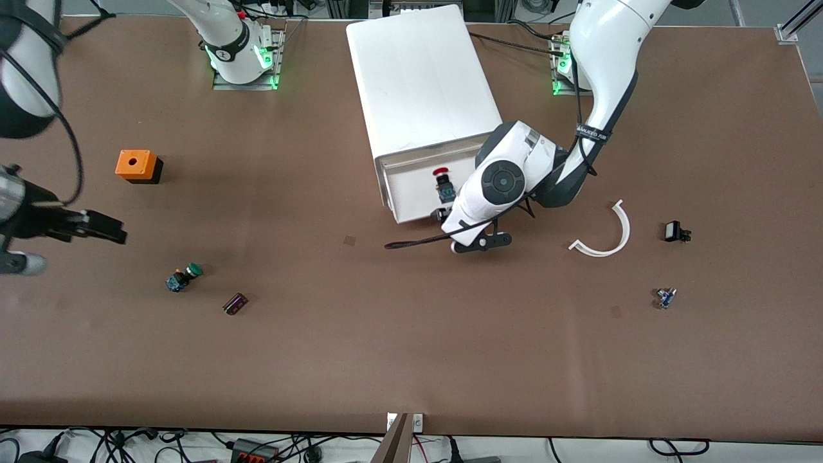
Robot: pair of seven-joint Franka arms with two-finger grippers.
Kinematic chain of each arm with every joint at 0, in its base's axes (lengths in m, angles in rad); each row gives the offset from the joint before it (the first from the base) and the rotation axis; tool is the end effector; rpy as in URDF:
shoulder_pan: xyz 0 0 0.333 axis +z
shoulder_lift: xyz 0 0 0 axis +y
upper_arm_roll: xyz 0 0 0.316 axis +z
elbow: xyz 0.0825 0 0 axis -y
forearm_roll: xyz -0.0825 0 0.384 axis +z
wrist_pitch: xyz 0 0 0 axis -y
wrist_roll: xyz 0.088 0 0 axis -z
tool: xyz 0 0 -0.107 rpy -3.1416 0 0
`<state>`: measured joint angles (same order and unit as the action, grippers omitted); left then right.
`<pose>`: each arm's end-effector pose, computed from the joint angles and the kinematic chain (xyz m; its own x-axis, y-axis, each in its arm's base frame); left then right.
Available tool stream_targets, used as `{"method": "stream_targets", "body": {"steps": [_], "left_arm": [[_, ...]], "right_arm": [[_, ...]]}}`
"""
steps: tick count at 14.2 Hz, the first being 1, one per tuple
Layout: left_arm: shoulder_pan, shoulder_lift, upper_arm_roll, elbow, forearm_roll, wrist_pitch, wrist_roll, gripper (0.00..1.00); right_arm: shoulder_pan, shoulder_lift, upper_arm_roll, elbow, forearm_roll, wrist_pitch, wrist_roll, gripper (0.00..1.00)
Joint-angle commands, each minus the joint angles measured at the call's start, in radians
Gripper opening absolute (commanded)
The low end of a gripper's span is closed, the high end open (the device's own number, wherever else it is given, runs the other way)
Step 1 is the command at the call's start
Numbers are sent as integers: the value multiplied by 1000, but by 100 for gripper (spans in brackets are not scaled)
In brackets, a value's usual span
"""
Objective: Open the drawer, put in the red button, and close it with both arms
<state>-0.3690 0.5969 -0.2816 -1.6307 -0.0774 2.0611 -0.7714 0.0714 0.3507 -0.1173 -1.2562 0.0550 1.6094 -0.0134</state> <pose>0.5444 -0.3921 0.2727 0.9479 0.1830 -0.2606 0.2024 -0.9781 0.0494 0.6606 -0.0106 0.5644 0.9996 -0.0273 0.0049 -0.0273 -0.9995 -0.0147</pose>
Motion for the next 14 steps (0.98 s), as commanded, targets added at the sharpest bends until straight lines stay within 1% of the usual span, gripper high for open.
{"method": "stream_targets", "body": {"steps": [1,3,6,10,12,14], "left_arm": [[2,-43,-37,-46,13,-64,-25,100],[2,-43,-53,-46,13,-85,-25,100],[1,-40,-73,-48,11,-119,-26,100],[1,-40,-87,-47,11,-167,-26,100],[1,-39,-100,-47,11,-174,-26,100],[8,-39,-100,-40,13,-174,-25,100]], "right_arm": [[-48,-85,47,-101,-6,6,-29,100],[-68,-107,70,-138,-33,4,-26,100],[-58,-127,70,-163,-60,-8,-20,100],[-58,-257,70,-363,-60,73,-20,100],[-58,-289,70,-408,-60,81,-19,100],[-58,-303,70,-430,-60,80,-22,100]]}}
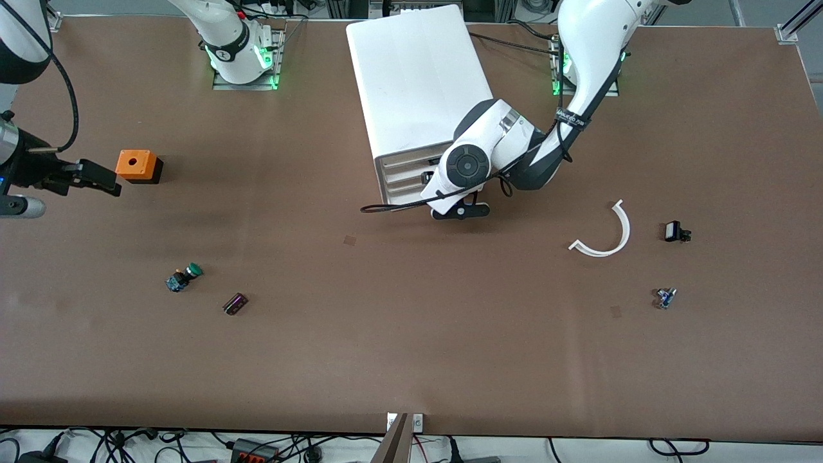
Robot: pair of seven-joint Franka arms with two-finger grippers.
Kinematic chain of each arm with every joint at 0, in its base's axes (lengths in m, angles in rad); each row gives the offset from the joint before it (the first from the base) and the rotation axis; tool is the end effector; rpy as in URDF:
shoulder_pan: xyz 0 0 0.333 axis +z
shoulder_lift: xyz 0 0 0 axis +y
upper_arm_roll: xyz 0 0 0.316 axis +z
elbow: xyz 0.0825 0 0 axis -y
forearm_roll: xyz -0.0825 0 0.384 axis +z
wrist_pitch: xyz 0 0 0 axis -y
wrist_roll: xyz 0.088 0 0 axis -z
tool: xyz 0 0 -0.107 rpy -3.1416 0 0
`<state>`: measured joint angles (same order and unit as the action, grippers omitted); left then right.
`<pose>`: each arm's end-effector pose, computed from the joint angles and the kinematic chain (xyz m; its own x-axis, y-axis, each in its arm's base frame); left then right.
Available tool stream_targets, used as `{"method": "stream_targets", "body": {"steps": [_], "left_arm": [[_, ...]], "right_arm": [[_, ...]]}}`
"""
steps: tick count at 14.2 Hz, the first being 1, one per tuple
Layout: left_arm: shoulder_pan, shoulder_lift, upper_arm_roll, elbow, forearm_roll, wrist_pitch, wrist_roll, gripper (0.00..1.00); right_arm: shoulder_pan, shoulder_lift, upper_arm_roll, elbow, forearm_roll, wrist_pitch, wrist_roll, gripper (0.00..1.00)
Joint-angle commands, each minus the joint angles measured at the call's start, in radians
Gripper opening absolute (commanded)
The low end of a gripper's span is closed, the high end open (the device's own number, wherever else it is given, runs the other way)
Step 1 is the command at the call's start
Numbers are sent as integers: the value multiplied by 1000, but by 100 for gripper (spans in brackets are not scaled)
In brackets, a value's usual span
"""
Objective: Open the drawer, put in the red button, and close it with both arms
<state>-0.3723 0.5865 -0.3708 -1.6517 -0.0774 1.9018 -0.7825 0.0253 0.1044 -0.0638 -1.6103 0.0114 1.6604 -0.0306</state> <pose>0.4888 -0.4236 0.2709 0.9127 0.0992 -0.3963 0.0968 -0.9950 -0.0261 0.5885 -0.0199 0.5538 0.9985 -0.0089 -0.0539 -0.0092 -0.9999 -0.0063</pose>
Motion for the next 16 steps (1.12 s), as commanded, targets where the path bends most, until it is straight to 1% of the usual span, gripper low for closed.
{"method": "stream_targets", "body": {"steps": [1,3,4,6,7,9,11,13,14,16], "left_arm": [[18,-30,-11,-11,13,-15,0,100],[48,-40,-10,4,21,-35,3,100],[68,-62,-8,13,28,-77,8,100],[139,-77,-5,73,31,-156,20,100],[177,-88,-5,102,30,-196,63,100],[261,-125,-4,122,44,-256,168,100],[344,-186,-8,125,117,-296,283,100],[438,-217,-11,141,126,-326,473,100],[469,-224,-5,153,126,-363,550,100],[522,-253,-5,194,128,-432,618,100]], "right_arm": [[-11,-61,16,-80,-16,30,-6,100],[-11,-61,16,-82,-16,38,-12,100],[-13,-60,16,-82,-16,41,-14,100],[-15,-58,16,-82,-16,53,-14,100],[-13,-57,16,-79,-16,55,-14,100],[-15,-52,15,-73,-15,48,-17,100],[-15,-54,15,-73,-16,42,-17,100],[-15,-54,15,-73,-16,44,-17,100],[-15,-52,15,-73,-16,44,-17,100],[-15,-52,15,-76,-16,41,-17,100]]}}
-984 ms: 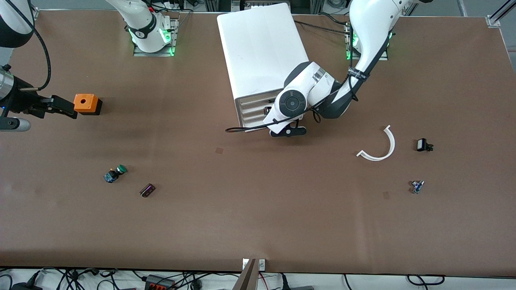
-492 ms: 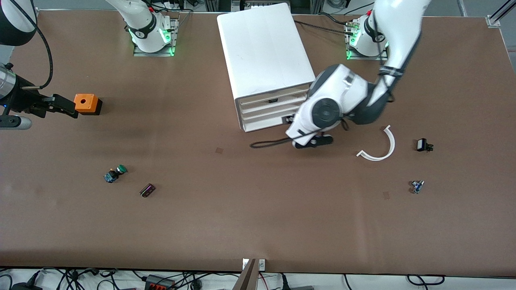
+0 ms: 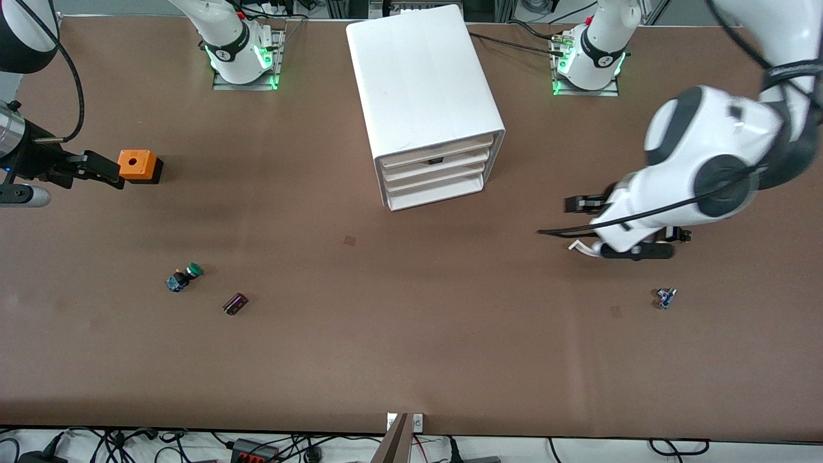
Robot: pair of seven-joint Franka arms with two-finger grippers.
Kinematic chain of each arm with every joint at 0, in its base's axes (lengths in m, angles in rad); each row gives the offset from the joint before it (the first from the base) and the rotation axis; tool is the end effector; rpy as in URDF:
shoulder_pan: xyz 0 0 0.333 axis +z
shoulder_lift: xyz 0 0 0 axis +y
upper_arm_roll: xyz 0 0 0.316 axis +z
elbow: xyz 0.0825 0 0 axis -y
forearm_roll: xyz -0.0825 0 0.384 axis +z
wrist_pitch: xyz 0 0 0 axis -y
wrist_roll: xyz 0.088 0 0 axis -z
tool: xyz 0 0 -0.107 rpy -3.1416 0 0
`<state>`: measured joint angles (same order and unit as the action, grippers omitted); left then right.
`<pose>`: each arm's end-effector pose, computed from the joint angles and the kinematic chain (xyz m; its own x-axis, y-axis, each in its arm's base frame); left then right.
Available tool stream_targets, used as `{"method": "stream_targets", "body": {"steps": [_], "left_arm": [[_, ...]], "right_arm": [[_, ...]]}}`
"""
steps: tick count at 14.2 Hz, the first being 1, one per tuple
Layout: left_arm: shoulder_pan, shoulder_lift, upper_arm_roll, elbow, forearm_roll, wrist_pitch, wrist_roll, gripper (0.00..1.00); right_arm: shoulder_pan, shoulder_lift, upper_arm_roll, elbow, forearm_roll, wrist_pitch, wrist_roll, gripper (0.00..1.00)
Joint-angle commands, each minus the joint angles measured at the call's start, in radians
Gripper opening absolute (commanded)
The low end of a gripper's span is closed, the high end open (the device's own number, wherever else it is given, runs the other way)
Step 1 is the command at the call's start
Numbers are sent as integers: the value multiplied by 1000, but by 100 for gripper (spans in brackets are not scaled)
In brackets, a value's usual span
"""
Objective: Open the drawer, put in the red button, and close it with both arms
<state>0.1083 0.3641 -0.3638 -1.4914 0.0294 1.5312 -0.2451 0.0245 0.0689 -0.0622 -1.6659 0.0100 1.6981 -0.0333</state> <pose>0.6154 -0.1272 0.4532 0.9504 -0.0143 -0.3106 -0.0073 -0.9997 0.0239 0.5800 -0.0199 0.5512 0.9993 -0.0057 -0.0364 -0.0059 -1.0000 -0.0068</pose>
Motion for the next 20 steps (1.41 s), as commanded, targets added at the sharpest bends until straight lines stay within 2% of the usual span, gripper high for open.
{"method": "stream_targets", "body": {"steps": [1,4,5,6,7,8,9,11,12,16,20], "left_arm": [[63,-43,-14,57,21,-100,122,100],[119,-111,-6,57,18,-180,254,100],[101,-155,31,42,18,-181,301,100],[55,-190,96,10,3,-175,341,100],[-20,-239,208,-22,0,-174,401,100],[-71,-270,271,-50,-2,-166,446,100],[-90,-310,307,-87,-9,-142,472,100],[-143,-411,376,-223,-61,-39,483,100],[-148,-436,385,-281,-74,34,487,100],[-145,-439,385,-331,-89,182,477,100],[-133,-477,382,-325,-83,190,455,100]], "right_arm": [[-14,-17,13,-20,-15,5,-14,100],[-14,-18,13,-20,-15,6,-13,100],[-14,-18,13,-20,-15,9,-14,100],[-12,-20,13,-20,-18,9,-13,100],[-12,-20,13,-20,-18,11,-13,100],[-12,-21,13,-20,-18,12,-13,100],[-12,-21,13,-20,-18,12,-13,100],[-12,-23,13,-20,-19,12,-14,100],[-12,-23,13,-20,-19,11,-14,100],[-11,-27,13,-20,-19,6,-14,100],[-11,-29,13,-20,-34,6,-14,100]]}}
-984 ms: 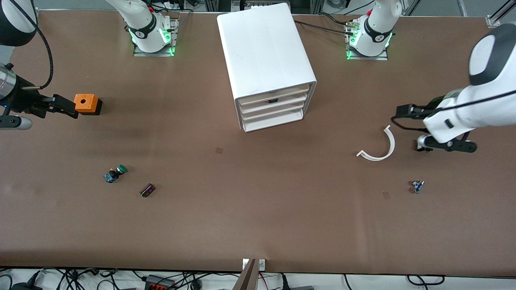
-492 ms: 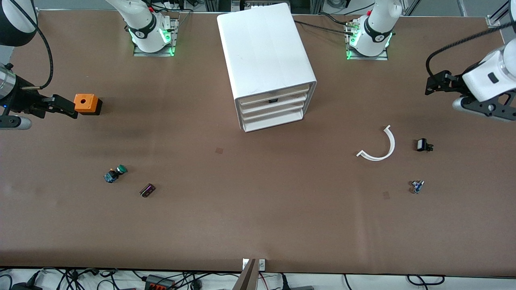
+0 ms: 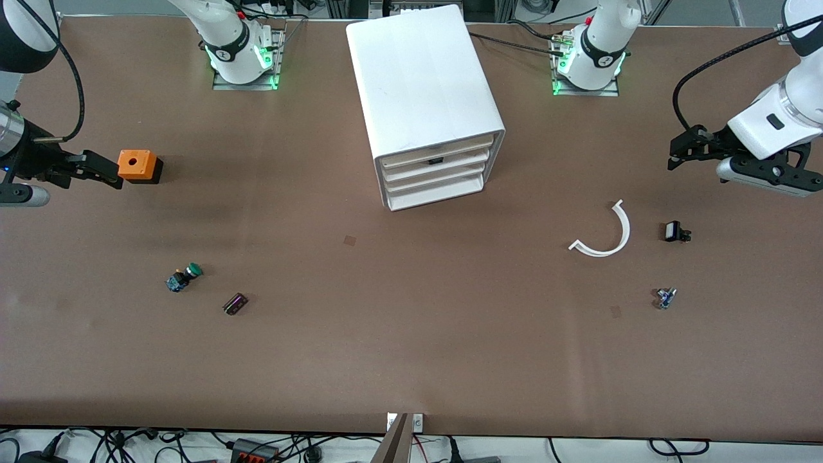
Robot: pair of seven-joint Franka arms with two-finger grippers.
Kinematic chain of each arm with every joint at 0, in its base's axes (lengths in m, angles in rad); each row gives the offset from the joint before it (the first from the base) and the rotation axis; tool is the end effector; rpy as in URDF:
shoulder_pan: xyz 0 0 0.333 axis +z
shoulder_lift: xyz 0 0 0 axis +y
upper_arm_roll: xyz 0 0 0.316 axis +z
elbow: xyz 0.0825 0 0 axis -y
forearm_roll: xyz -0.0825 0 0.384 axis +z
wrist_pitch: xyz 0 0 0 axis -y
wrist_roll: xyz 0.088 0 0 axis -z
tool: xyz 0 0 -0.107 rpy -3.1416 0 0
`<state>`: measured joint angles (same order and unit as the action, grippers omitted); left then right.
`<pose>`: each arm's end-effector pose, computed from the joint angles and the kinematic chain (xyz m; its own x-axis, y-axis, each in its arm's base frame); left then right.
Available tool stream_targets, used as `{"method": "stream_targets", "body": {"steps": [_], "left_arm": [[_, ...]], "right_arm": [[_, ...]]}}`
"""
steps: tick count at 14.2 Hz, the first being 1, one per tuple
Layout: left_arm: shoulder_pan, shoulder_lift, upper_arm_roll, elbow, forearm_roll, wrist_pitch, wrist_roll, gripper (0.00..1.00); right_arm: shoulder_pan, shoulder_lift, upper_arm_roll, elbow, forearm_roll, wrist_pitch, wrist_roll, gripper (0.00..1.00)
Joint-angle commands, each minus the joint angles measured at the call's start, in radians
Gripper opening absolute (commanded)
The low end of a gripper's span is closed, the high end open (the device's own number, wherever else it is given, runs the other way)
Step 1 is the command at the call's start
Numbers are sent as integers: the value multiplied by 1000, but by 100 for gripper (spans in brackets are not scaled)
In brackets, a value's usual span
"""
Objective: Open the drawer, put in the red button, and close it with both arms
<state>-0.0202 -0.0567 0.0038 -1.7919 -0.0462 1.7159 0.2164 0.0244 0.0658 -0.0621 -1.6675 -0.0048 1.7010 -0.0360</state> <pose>0.5426 -0.0132 0.5631 0.9745 -0.2240 -0.0092 -0.2233 -0.9735 0.0489 0.5795 -0.0213 0.5525 0.9995 -0.0011 -0.0325 -0.0008 -1.0000 0.0077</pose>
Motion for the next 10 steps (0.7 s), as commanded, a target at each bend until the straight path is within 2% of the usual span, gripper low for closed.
{"method": "stream_targets", "body": {"steps": [1,3,10], "left_arm": [[0,-52,16,-18,-7,7,-32,100],[0,-48,15,-11,-3,10,-100,100],[2,-48,10,-6,40,-13,-126,100]], "right_arm": [[-11,-26,15,-18,-20,2,-12,100],[-11,-26,15,-18,-20,2,-12,100],[-11,-26,15,-17,-20,5,-9,100]]}}
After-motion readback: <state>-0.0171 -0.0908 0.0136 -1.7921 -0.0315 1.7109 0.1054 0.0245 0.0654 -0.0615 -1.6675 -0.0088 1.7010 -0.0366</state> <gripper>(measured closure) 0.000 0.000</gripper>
